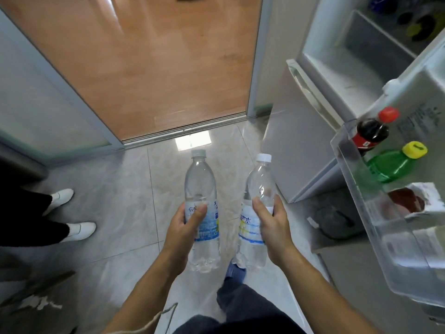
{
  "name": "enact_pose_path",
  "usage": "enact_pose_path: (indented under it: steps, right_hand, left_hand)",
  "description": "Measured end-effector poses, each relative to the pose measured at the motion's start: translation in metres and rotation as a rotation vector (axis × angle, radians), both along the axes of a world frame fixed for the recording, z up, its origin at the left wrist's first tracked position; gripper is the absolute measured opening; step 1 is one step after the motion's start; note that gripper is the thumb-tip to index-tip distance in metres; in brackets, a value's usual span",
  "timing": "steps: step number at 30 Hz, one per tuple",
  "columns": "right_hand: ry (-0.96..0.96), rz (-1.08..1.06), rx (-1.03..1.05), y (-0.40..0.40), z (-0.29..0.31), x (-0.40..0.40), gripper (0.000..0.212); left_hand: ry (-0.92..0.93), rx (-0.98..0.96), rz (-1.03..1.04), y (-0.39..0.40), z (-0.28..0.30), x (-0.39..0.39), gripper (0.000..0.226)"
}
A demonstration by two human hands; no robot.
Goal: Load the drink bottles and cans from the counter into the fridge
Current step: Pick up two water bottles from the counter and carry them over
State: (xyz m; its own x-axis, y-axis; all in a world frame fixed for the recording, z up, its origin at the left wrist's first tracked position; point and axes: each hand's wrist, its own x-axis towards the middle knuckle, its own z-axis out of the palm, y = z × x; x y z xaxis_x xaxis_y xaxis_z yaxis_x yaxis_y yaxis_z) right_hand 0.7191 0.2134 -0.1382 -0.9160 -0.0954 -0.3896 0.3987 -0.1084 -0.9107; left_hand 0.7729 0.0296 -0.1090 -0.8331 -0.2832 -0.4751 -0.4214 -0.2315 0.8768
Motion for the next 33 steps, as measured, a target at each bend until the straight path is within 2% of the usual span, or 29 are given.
enact_pose_path:
  steps: [5, 10, 13, 21, 24, 28, 30, 33]
  right_hand:
    - [0.013, -0.080, -0.020, -0.005, 0.008, -0.072, 0.043]
    - [0.003, -0.187, -0.019, -0.008, 0.008, -0.127, 0.033]
    - [0.002, -0.269, 0.015, -0.012, 0.006, -0.162, 0.037]
    - [-0.010, -0.494, 0.032, -0.047, 0.007, -0.257, 0.040]
    - [0.010, -0.550, 0.041, -0.057, 0.018, -0.289, 0.034]
    - [0.027, -0.666, 0.063, -0.056, 0.022, -0.316, 0.039]
    - [0.036, -0.725, 0.068, -0.050, 0.023, -0.330, 0.043]
    - [0.052, -0.820, 0.070, -0.031, 0.026, -0.352, 0.040]
  left_hand:
    - [0.020, 0.005, -0.066, -0.007, 0.005, -0.085, 0.060]
    - [0.010, 0.028, -0.177, -0.007, 0.002, -0.161, 0.052]
    - [0.007, 0.056, -0.238, -0.011, -0.001, -0.208, 0.046]
    - [0.023, 0.091, -0.472, -0.046, -0.005, -0.339, 0.052]
    - [0.033, 0.089, -0.552, -0.053, 0.000, -0.388, 0.044]
    - [0.045, 0.091, -0.648, -0.045, 0.004, -0.442, 0.016]
    - [0.056, 0.104, -0.696, -0.034, 0.008, -0.468, 0.020]
    - [0.082, 0.114, -0.773, -0.008, 0.014, -0.506, 0.039]
